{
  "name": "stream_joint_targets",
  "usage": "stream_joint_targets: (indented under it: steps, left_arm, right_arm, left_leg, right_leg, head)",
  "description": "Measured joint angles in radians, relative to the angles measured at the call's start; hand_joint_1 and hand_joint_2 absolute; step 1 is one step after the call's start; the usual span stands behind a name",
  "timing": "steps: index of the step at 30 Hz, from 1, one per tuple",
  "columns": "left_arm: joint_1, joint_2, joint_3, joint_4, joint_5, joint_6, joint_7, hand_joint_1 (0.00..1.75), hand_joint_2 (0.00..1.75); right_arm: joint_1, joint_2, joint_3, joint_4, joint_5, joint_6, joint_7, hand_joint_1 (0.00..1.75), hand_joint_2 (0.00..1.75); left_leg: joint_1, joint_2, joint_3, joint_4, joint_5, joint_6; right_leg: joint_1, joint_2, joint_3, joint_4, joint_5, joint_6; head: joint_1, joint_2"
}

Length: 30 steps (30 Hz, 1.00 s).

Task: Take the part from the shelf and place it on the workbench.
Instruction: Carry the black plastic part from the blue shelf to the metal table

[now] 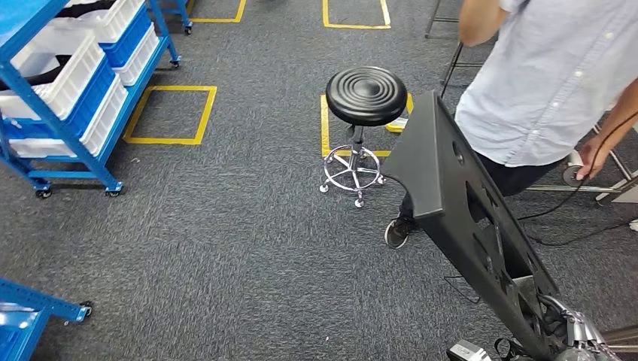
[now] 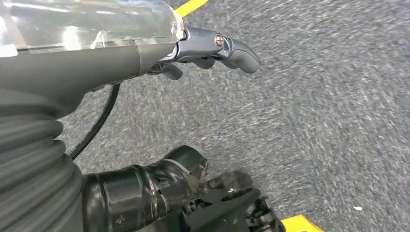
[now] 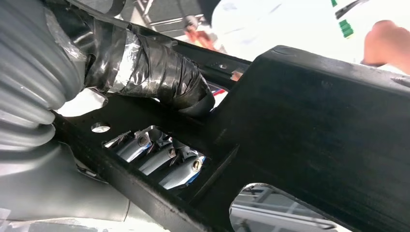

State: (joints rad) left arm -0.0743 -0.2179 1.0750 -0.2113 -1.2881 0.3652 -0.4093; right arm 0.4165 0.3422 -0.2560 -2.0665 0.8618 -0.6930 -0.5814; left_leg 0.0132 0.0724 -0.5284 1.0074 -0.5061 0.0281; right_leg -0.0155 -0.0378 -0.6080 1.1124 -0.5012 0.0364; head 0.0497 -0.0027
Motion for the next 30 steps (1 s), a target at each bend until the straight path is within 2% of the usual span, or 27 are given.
stream_joint_targets:
  steps: [1,2,3,4,5,7,9,10,11,12,13,14,16,18,20,22,24,25,26,27,28,29,30]
  left_arm:
    - [0.0,0.0,0.0,0.0,0.0,0.0,0.0,0.0,1.75]
    - [-0.001,0.0,0.0,0.0,0.0,0.0,0.0,0.0,1.75]
    - [-0.002,0.0,0.0,0.0,0.001,0.0,0.0,0.0,1.75]
    - [-0.003,0.0,0.0,0.0,0.001,0.0,0.0,0.0,1.75]
    - [-0.005,0.0,0.0,0.0,0.001,0.0,-0.001,0.0,1.75]
    - [-0.006,0.0,0.0,0.0,0.002,0.0,-0.002,0.0,1.75]
    - [-0.003,0.0,0.0,0.0,0.002,0.0,-0.003,0.0,1.75]
    - [-0.001,0.0,0.0,0.0,0.002,0.0,-0.003,0.0,1.75]
    - [0.001,0.0,0.0,0.0,0.002,0.0,-0.003,0.0,1.75]
    - [0.002,0.0,0.0,0.0,0.002,0.0,-0.003,0.0,1.75]
    - [0.002,0.001,0.0,0.0,0.003,0.0,-0.003,0.0,1.75]
    - [0.002,0.001,0.0,0.0,0.003,0.0,-0.003,0.0,1.75]
    - [0.002,0.002,0.001,0.0,0.004,0.0,-0.004,0.0,1.75]
    - [0.001,0.002,0.001,0.0,0.004,0.0,-0.004,0.0,1.75]
    - [-0.002,0.002,0.001,0.0,0.004,0.0,-0.005,0.0,1.75]
    - [-0.003,0.002,0.001,0.0,0.004,-0.001,-0.005,0.0,1.75]
    - [-0.001,0.002,0.001,0.0,0.004,-0.001,-0.005,0.0,1.75]
    - [0.001,0.002,0.001,0.0,0.004,-0.002,-0.005,0.0,1.75]
    - [0.002,0.002,0.001,0.0,0.004,-0.002,-0.005,0.0,1.75]
    - [0.002,0.002,0.001,0.0,0.004,-0.002,-0.005,0.0,1.75]
    - [0.002,0.002,0.001,0.0,0.004,-0.002,-0.005,0.0,1.75]
    - [0.001,0.002,0.001,0.0,0.004,-0.002,-0.005,0.0,1.75]
    - [0.0,0.002,0.001,0.0,0.004,-0.002,-0.005,0.0,1.75]
  right_arm:
    - [-0.001,0.0,0.0,0.0,0.0,0.0,0.0,1.75,1.75]
    - [-0.001,0.0,0.0,0.0,0.0,0.0,0.0,1.75,1.75]
    - [-0.001,0.0,0.0,0.0,0.0,0.0,0.0,1.75,1.75]
    - [0.0,0.0,-0.001,0.0,0.0,0.0,-0.001,1.75,1.75]
    - [0.001,0.0,-0.001,-0.001,0.0,0.0,-0.001,1.75,1.75]
    - [0.001,0.0,-0.002,-0.001,0.0,0.0,-0.003,1.75,1.75]
    - [-0.001,0.0,-0.003,-0.001,0.0,0.0,-0.004,1.75,1.75]
    - [-0.001,0.0,-0.003,-0.001,0.0,0.0,-0.004,1.75,1.75]
    - [-0.001,0.0,-0.004,-0.001,0.0,0.0,-0.003,1.75,1.75]
    - [0.0,0.0,-0.004,-0.001,0.0,0.0,-0.003,1.75,1.75]
    - [0.0,0.0,-0.004,0.0,0.0,0.0,-0.003,1.75,1.75]
    - [0.0,0.0,-0.004,0.0,0.0,0.0,-0.003,1.75,1.75]
    - [0.0,0.0,-0.004,0.0,0.0,0.0,-0.003,1.75,1.75]
    - [0.0,0.0,-0.004,0.0,0.0,0.0,-0.002,1.75,1.75]
    - [0.002,0.0,-0.005,0.0,0.001,0.0,-0.002,1.75,1.75]
    - [0.003,0.0,-0.005,-0.001,0.001,0.0,-0.002,1.75,1.75]
    - [0.001,0.0,-0.006,-0.001,0.002,0.0,-0.002,1.75,1.75]
    - [0.001,0.0,-0.006,-0.001,0.002,0.0,-0.002,1.75,1.75]
    - [0.001,0.0,-0.006,0.0,0.002,0.0,-0.001,1.75,1.75]
    - [0.002,0.0,-0.006,0.0,0.002,0.0,0.0,1.75,1.75]
    - [0.002,0.0,-0.006,0.0,0.002,0.0,0.0,1.75,1.75]
    - [0.002,0.0,-0.006,0.0,0.002,0.0,0.001,1.75,1.75]
    - [0.002,0.0,-0.006,0.0,0.003,0.0,0.001,1.75,1.75]
  left_leg:
    - [-0.002,0.007,0.004,0.001,-0.003,-0.005]
    - [-0.004,0.015,0.006,0.001,-0.006,-0.011]
    - [-0.006,0.024,0.008,0.001,-0.008,-0.016]
    - [-0.006,0.033,0.011,0.0,-0.009,-0.021]
    - [-0.005,0.033,0.013,0.001,-0.013,-0.026]
    - [-0.002,-0.003,-0.001,0.042,-0.044,-0.035]
    - [0.0,-0.049,-0.056,0.158,-0.106,-0.04]
    - [0.0,-0.058,-0.089,0.224,-0.132,-0.041]
    - [0.0,-0.061,-0.113,0.269,-0.141,-0.042]
    - [0.0,-0.063,-0.122,0.28,-0.13,-0.042]
    - [0.0,-0.066,-0.112,0.251,-0.1,-0.04]
    - [0.001,-0.075,-0.088,0.19,-0.06,-0.037]
    - [0.001,-0.114,-0.038,0.068,-0.007,-0.029]
    - [0.0,-0.136,-0.02,0.023,-0.001,-0.022]
    - [-0.001,-0.118,-0.017,0.016,0.003,-0.012]
    - [0.003,-0.096,-0.014,0.006,0.01,0.003]
    - [0.004,-0.073,-0.012,0.001,0.011,0.012]
    - [0.003,-0.06,-0.012,0.001,0.01,0.013]
    - [0.002,-0.047,-0.012,0.001,0.009,0.013]
    - [0.002,-0.035,-0.011,0.002,0.007,0.013]
    - [0.002,-0.023,-0.009,0.003,0.004,0.011]
    - [0.002,-0.013,-0.006,0.004,0.001,0.009]
    - [0.001,-0.003,-0.002,0.005,-0.003,0.006]
  right_leg:
    - [0.005,-0.016,0.024,-0.049,0.015,-0.006]
    - [0.009,-0.027,0.036,-0.075,0.019,-0.012]
    - [0.014,-0.025,0.035,-0.08,0.016,-0.018]
    - [0.014,-0.013,0.033,-0.081,0.018,-0.024]
    - [0.012,-0.003,0.034,-0.085,0.02,-0.03]
    - [0.005,0.016,0.037,-0.092,0.026,-0.043]
    - [0.004,0.036,0.037,-0.094,0.028,-0.053]
    - [0.004,0.047,0.035,-0.093,0.028,-0.055]
    - [0.005,0.06,0.035,-0.091,0.027,-0.056]
    - [0.005,0.073,0.035,-0.089,0.027,-0.056]
    - [0.005,0.087,0.035,-0.087,0.026,-0.055]
    - [0.005,0.1,0.035,-0.084,0.025,-0.054]
    - [0.006,0.124,0.032,-0.077,0.022,-0.047]
    - [0.005,0.142,0.025,-0.073,0.022,-0.036]
    - [0.002,0.152,0.02,-0.073,0.025,-0.023]
    - [0.003,0.118,0.004,-0.041,0.003,-0.013]
    - [0.003,0.068,-0.045,0.061,-0.055,-0.005]
    - [0.001,0.056,-0.076,0.124,-0.083,-0.001]
    - [0.0,0.05,-0.1,0.172,-0.097,0.002]
    - [-0.002,0.047,-0.108,0.188,-0.093,0.004]
    - [-0.003,0.043,-0.097,0.167,-0.07,0.005]
    - [-0.003,0.034,-0.068,0.111,-0.036,0.004]
    - [-0.001,0.014,-0.03,0.041,-0.007,0.001]
  head:
    - [0.0,0.0]
    - [0.0,0.0]
    - [-0.001,0.0]
    - [-0.001,0.0]
    - [-0.001,0.0]
    - [-0.001,0.0]
    - [-0.002,0.0]
    - [-0.002,0.0]
    - [-0.002,0.0]
    - [-0.002,0.0]
    - [-0.002,0.0]
    - [-0.002,0.0]
    - [-0.002,0.0]
    - [-0.002,0.0]
    - [-0.002,0.0]
    - [0.0,0.0]
    - [0.002,0.0]
    - [0.002,0.0]
    - [0.002,0.0]
    - [0.002,0.0]
    - [0.002,0.0]
    - [0.002,0.0]
    - [0.002,0.0]
